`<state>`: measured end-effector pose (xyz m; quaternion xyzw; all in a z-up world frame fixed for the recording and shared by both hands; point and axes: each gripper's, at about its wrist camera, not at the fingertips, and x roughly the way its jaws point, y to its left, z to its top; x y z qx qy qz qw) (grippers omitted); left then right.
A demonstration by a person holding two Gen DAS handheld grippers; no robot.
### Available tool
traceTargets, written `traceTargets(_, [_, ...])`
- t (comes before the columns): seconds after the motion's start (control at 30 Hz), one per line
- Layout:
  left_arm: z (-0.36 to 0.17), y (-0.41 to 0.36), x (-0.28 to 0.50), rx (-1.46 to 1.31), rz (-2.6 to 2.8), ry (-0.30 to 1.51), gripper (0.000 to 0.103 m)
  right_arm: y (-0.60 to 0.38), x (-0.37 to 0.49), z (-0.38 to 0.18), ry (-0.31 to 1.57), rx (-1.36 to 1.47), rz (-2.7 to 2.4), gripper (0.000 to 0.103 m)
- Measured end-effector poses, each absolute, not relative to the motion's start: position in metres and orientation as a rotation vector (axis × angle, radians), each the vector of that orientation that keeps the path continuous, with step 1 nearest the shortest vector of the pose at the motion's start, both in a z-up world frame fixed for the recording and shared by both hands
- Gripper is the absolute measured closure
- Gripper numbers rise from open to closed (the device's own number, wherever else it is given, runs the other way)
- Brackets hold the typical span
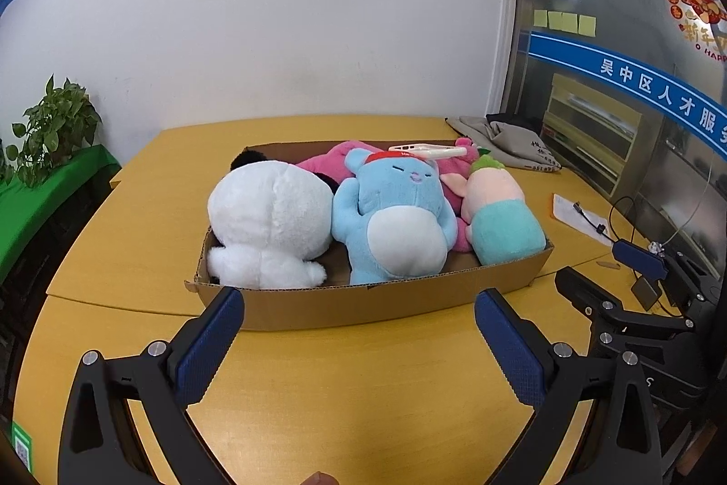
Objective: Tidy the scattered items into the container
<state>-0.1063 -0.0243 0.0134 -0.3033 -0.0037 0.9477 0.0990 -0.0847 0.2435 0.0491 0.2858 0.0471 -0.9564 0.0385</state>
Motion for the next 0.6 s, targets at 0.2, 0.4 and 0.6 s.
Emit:
traceTargets(0.2, [0.0108,-0.0173,-0.1088,-0.906,2.803,0.005,0.0,0.2482,-0.085,0.0457,0.136,0.886,-2.931,0.022])
traceTargets(0.4, [0.0069,-0.0153,-0.1113,-0.925,2.797,-0.008,0.0,0.2512,-0.084,0.0443,0.13,0.888,-2.928,0.022])
traceTargets(0.6, [0.0056,-0.0149,-0.1126,-0.925,2.806,0.002,0.0,0.2504,-0.083,0.041,0.123,0.9,-2.92,0.022])
